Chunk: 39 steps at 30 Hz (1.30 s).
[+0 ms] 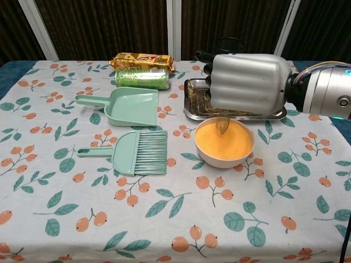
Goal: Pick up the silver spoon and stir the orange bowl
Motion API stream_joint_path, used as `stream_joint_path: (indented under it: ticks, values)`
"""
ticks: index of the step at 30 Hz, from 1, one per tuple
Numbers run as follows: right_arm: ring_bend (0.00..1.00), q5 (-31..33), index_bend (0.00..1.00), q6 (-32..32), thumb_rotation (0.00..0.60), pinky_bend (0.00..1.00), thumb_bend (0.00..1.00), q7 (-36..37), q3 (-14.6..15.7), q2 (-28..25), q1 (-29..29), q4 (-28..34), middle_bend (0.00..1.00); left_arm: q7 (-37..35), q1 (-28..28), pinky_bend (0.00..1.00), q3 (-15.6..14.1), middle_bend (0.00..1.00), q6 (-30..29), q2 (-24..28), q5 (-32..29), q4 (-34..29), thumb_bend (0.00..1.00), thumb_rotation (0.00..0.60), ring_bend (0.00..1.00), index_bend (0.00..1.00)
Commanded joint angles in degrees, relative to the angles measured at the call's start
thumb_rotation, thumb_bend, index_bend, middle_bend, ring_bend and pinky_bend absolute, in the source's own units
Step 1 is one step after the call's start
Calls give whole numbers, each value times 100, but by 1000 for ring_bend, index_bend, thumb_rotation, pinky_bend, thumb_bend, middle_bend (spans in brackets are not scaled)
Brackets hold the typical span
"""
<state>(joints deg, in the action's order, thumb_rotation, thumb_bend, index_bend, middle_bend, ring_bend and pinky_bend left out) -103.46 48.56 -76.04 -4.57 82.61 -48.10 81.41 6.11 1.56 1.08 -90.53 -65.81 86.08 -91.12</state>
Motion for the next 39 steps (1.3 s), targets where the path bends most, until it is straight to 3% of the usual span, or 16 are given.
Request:
stream_joint_path:
  ticks: [1,9,18,25,30,35,39]
  values:
    - [445,329,1000,-236,600,128,408,-554,-107,3,-57,127,535,-5,12,81,-10,159,-14,0,12,4,0,600,91,147]
    - [530,122,1000,38,600,177,409,-360,-89,44,-83,9,620,-48,23,81,-4,159,-3,-42,-17,57,0,600,91,147]
    - [526,470,993,617,600,213,392,440,-121,76,298,-96,623,-105,21,81,4,159,-17,-58,5,107,0,600,91,147]
    - [506,1605,922,792,600,229,388,1723,-524,220,613,-201,617,-67,13,81,10,159,-7,-69,6,91,0,600,91,147]
    - [494,2531,876,652,600,233,382,2031,-832,522,634,-364,601,26,-5,81,13,159,-18,-39,48,15,0,600,91,146]
    - [471,3183,831,571,600,233,378,2361,-1046,1102,504,-1108,574,125,23,81,5,159,-60,11,48,-107,0,600,91,147]
    - [413,4048,679,234,600,233,370,2611,-1298,1637,361,-1770,512,199,66,81,-12,159,-111,47,49,-189,0,600,91,147]
